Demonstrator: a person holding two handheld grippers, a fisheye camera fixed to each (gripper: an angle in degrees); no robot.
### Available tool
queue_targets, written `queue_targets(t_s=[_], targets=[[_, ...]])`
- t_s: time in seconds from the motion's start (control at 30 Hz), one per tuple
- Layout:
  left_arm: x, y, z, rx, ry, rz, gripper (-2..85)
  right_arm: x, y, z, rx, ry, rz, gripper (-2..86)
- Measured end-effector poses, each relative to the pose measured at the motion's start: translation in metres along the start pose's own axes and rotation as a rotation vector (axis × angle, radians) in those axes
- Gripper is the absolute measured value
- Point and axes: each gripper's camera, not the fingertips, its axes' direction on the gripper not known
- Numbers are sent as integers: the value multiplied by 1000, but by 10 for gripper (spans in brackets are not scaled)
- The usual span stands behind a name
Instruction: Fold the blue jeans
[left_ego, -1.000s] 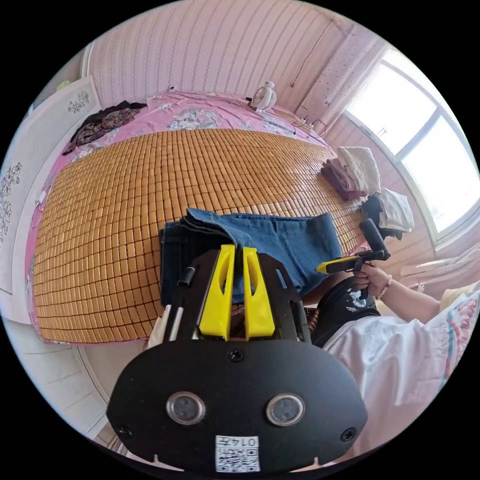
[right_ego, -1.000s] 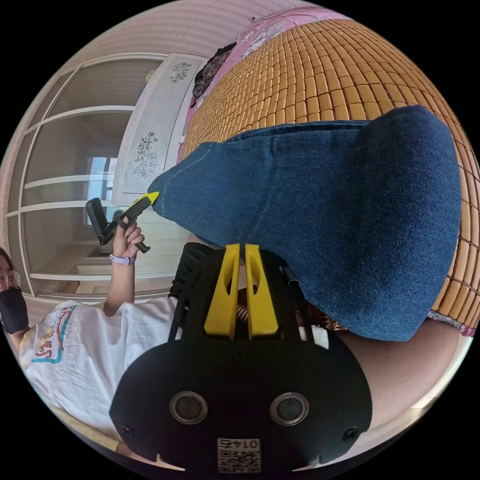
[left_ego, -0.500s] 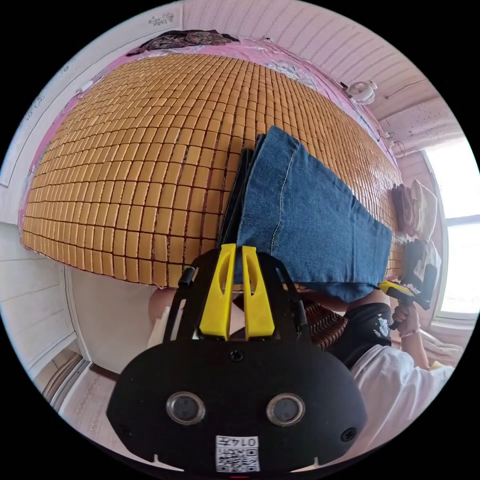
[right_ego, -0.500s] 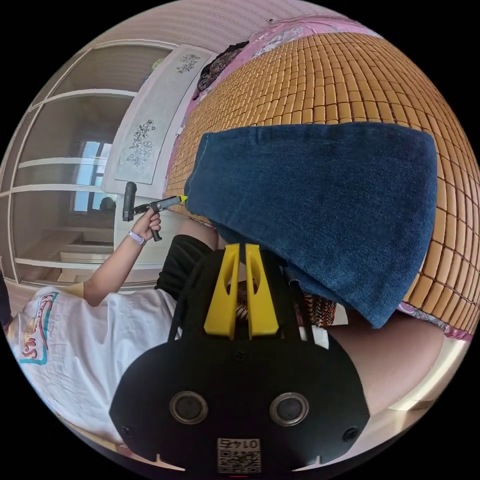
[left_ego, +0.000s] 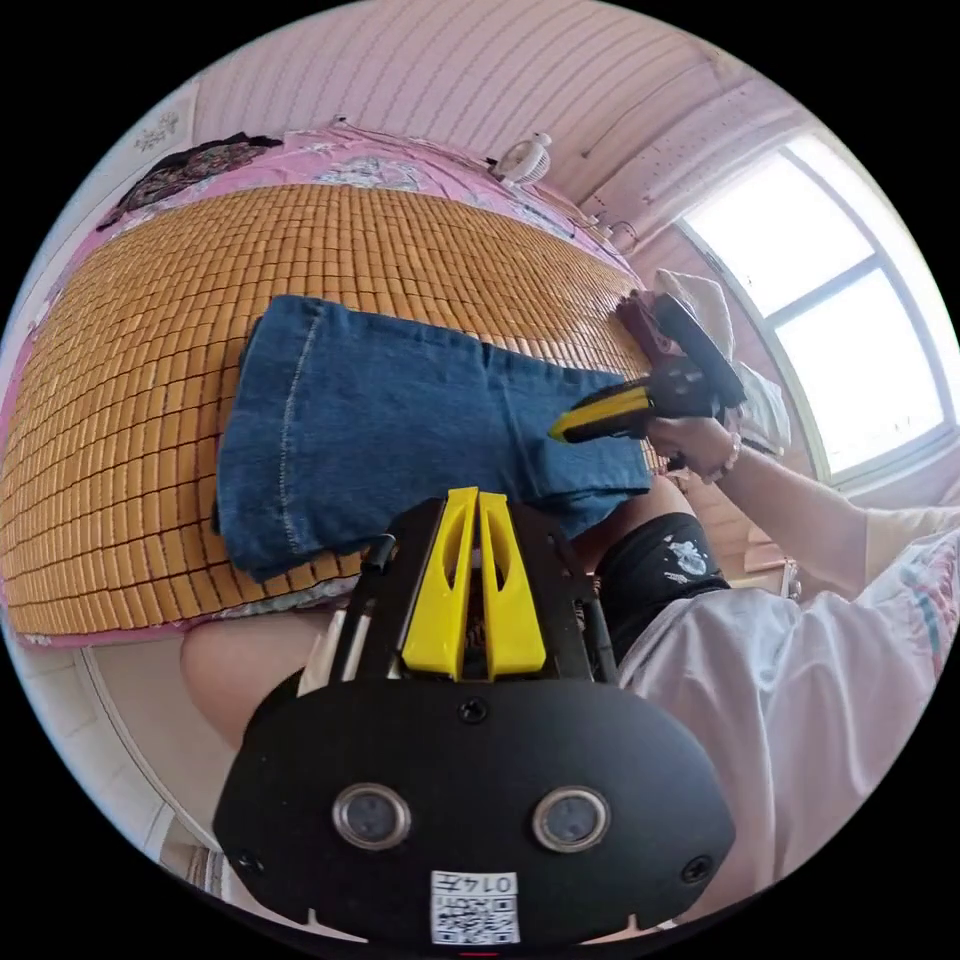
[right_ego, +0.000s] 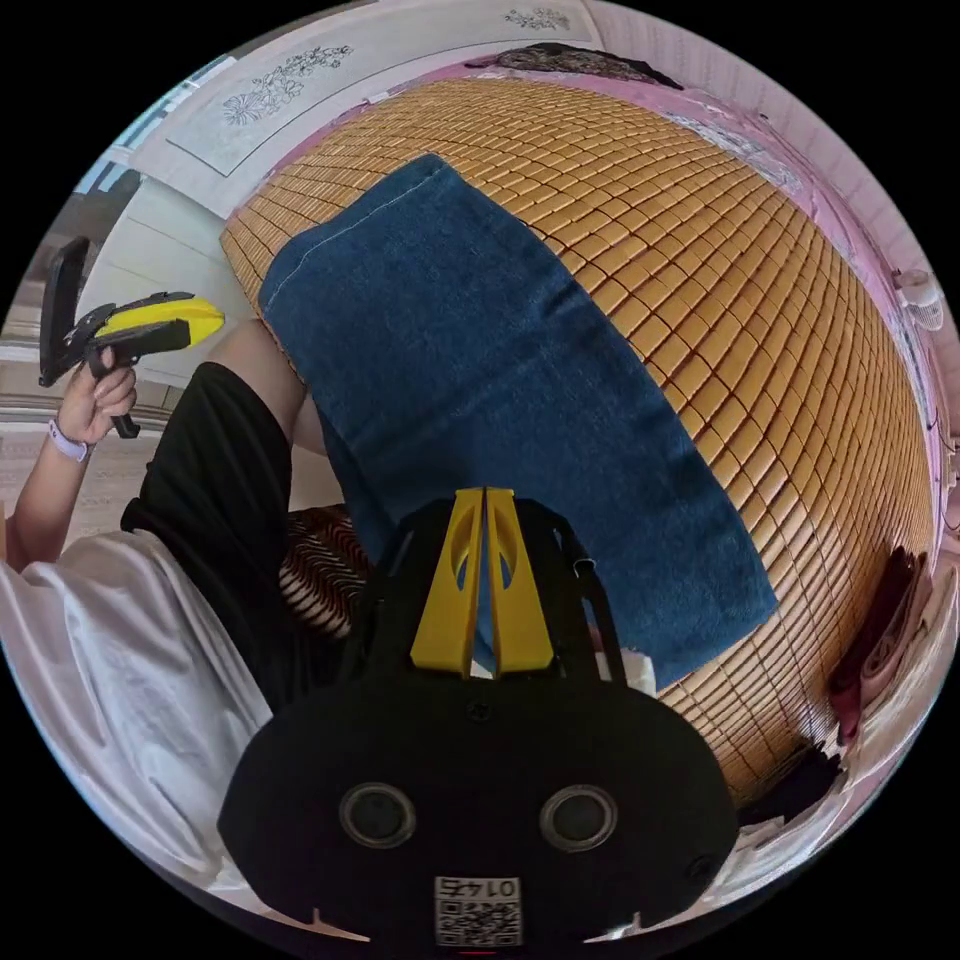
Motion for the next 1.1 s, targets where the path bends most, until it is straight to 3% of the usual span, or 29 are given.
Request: queue_targets(t_s=[0.13,0.23,0.33,0.57,0.7,0.83,0.97,1.1], targets=[[64,-25,66,-107,0,174,-10,-17,-78,3,-69,222,-65,-5],[98,-40,109,-180,-97,271,-10,-11,-115,2,-71,291,-25,-7],[115,-40,146,-273,-219,364,-10,2,-131,17,-129,246,6,-9],[132,-13,156,-190,-238,473,-10,-11,-141,24,-175,363,-36,-10],[137,-7,156,-181,-231,452,-10,21,-141,15,-197,202,69,-10],[148,11,147,-148,-213,485,-9,56,-99,1,-59,20,127,-10],[163,27,132,-86,-91,509,-7,81,2,-17,58,150,216,-8],[191,33,125,15,-2,599,16,128,118,-32,129,32,431,6]])
